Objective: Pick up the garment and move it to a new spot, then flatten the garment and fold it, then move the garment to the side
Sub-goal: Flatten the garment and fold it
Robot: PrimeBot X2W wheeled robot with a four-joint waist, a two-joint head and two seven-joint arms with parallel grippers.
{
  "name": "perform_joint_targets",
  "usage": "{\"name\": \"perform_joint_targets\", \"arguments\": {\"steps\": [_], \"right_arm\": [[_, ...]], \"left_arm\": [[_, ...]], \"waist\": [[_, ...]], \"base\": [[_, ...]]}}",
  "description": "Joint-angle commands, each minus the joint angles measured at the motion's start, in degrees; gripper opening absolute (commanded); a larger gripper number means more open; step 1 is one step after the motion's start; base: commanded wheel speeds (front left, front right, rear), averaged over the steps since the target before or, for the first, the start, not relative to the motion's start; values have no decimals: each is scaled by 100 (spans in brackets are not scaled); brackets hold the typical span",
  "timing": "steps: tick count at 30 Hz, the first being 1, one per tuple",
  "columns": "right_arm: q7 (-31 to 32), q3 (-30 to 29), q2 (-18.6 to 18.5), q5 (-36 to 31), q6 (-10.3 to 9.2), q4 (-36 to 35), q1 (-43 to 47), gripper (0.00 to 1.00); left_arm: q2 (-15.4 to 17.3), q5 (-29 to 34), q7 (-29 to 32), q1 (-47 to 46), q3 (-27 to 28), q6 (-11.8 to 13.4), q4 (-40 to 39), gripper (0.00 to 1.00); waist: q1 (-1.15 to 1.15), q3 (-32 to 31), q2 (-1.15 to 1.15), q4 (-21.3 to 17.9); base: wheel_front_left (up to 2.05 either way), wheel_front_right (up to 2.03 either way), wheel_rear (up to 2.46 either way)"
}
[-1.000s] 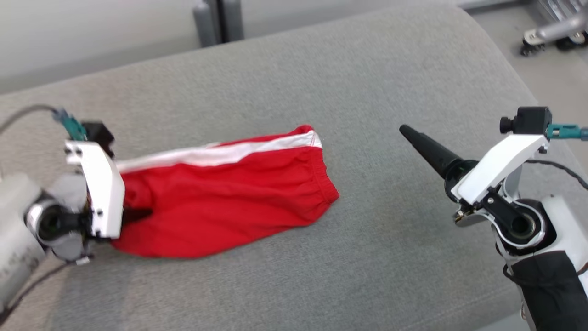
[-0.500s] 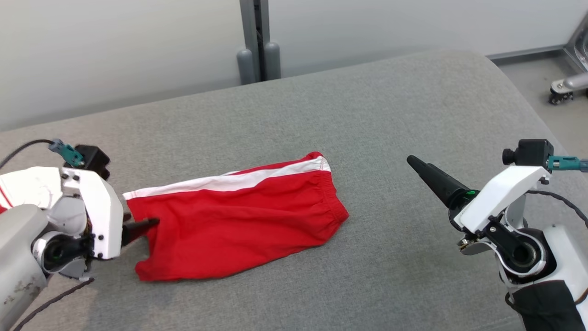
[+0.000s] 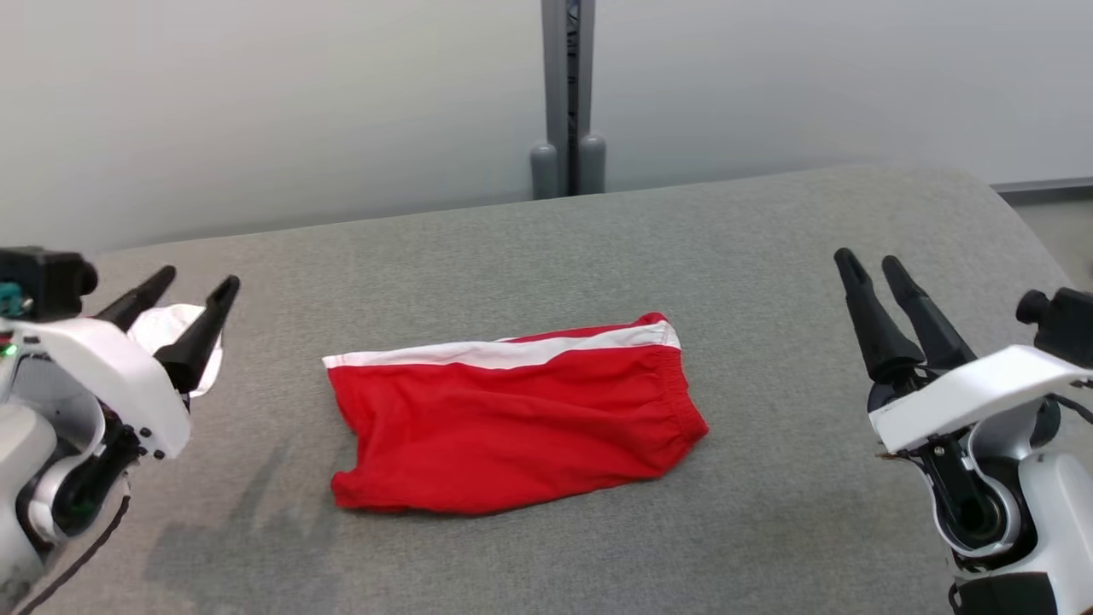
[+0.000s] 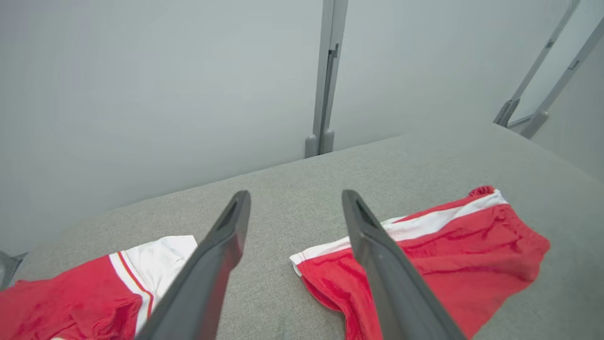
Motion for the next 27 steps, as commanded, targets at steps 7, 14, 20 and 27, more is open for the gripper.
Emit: {"name": "perform_joint_targets", "arguments": {"steps": [7, 14, 20, 27], "right_arm": [[-845, -183, 196, -389, 2, -108, 353, 100], [-1496, -164, 228, -569, 2, 49, 644, 100], [-1842, -44, 163, -611, 2, 295, 815, 100], [-2077, 212, 51, -695, 2, 660, 956, 100]], "left_arm": [[145, 281, -1285, 943, 672, 1372, -845, 100], [-514, 1320, -1319, 2552, 2530, 2093, -1771, 100], [-1358, 2288, -1321, 3893, 3652, 1897, -1903, 100], [-2422, 3165, -1321, 4726, 4456, 1413, -1774, 100]], "waist": [[0, -69, 0, 235], [0, -58, 0, 322], [0, -104, 0, 327], [0, -120, 0, 351]], "base": [[0, 0, 0], [0, 0, 0], [0, 0, 0], [0, 0, 0]]}}
